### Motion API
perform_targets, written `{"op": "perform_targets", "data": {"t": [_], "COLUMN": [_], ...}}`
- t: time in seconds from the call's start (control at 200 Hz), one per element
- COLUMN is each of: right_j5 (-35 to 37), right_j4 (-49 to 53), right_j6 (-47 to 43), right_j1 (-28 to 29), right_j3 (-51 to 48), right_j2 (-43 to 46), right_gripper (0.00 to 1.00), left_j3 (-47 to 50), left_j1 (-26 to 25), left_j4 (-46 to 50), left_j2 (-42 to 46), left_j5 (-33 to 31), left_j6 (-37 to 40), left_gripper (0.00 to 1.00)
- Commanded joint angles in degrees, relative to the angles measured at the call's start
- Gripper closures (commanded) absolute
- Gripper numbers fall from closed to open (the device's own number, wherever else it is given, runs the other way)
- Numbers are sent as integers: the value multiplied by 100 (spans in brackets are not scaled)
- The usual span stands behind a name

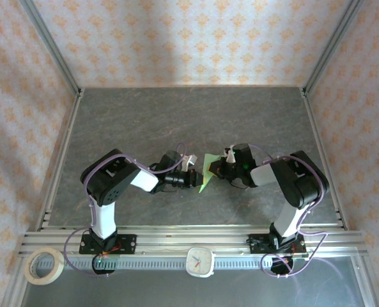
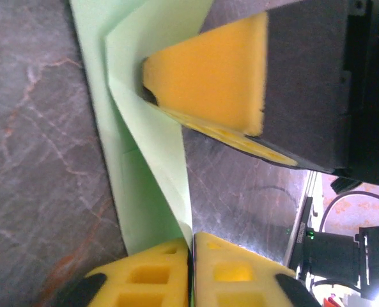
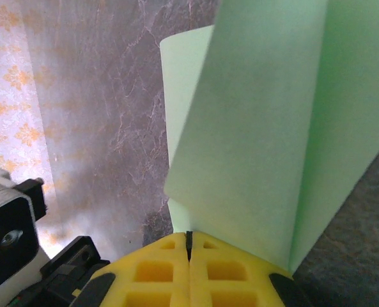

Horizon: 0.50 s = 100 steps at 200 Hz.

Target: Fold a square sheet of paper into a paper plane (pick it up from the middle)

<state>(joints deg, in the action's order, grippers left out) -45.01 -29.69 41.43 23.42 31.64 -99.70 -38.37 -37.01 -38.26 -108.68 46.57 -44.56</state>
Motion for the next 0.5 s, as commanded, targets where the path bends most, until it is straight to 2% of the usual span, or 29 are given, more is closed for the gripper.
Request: {"op": "perform_targets", "data": {"t": [0.0, 0.13, 0.35, 0.495], "right_j5": [845, 810, 836, 858], "right_j4": [808, 763, 773, 772], "right_j6": [-317, -298, -285, -261], "right_j1": [-23, -19, -17, -15], "right_j3": [-26, -18, 9, 1], "right_j2": [-311, -333, -413, -427], "right_gripper": [100, 100, 100, 100], "left_j3": [130, -18, -116, -127], "left_j1": [-21, -95, -164, -170], "left_j4": [1339, 1730, 2041, 2170], "left_j2": [-127, 65, 119, 145], "left_j5": [-464, -302, -217, -194], "left_j6": [587, 914, 1174, 1256], "left_gripper": [81, 77, 93, 91]}}
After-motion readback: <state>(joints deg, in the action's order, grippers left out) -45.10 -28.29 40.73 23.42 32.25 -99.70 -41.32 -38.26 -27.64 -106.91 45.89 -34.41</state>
